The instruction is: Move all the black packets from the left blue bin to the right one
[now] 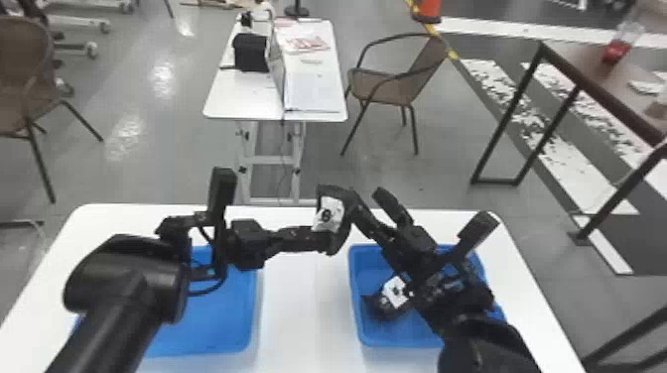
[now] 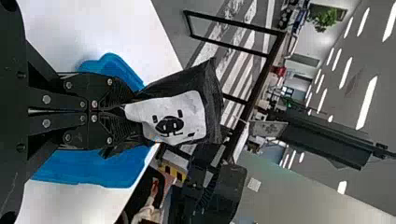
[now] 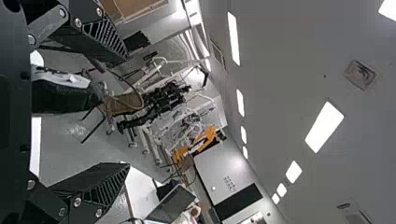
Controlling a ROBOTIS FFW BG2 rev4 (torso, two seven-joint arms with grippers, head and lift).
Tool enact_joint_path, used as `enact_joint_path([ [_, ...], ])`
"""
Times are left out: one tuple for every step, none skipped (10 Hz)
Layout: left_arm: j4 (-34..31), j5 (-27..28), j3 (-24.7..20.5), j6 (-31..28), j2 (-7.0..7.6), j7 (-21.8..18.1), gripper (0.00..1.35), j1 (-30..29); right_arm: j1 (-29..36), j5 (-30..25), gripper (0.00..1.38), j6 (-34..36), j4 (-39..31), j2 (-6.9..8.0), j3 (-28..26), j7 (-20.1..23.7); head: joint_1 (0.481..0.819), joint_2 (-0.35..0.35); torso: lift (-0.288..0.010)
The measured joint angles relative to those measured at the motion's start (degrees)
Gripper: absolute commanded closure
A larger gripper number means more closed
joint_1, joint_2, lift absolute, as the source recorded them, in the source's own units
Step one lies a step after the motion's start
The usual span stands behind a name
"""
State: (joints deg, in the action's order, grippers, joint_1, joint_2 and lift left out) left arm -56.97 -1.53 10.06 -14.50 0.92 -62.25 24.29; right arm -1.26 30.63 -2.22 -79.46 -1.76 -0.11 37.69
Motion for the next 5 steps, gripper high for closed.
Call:
enact_joint_path([
  [2.0, -0.6, 1.3, 0.4, -0.46, -0.8, 1.16, 1.4, -0.7, -0.1, 0.2, 0.5, 0.4, 0.0, 0.8, 0.4, 0.695, -0.145, 0.0],
  [3.7, -1.2, 2.7, 0.6, -0.77, -1.3, 1.16, 2.7, -1.1, -0.1, 0.17, 0.8, 0.8, 0.0, 1.4, 0.7, 0.695, -0.149, 0.0],
  [5.1, -1.8, 3.7, 0.8, -0.89, -1.7, 1.16, 3.6, -1.5, -0.1, 0.16, 1.4, 1.1, 0.0, 2.1, 0.9, 0.695, -0.148, 0.0],
  [5.7, -2.4, 4.3, 0.9, -0.91, -1.7, 1.16, 4.1, -1.8, -0.2, 0.34, 1.9, 1.6, 0.0, 2.7, 1.0, 0.695, -0.144, 0.0],
  [5.8, -3.1, 4.8, 1.0, -0.92, -1.7, 1.16, 4.2, -2.1, -0.9, 0.93, 2.2, 2.1, 0.0, 3.0, 1.0, 0.695, -0.143, 0.0],
])
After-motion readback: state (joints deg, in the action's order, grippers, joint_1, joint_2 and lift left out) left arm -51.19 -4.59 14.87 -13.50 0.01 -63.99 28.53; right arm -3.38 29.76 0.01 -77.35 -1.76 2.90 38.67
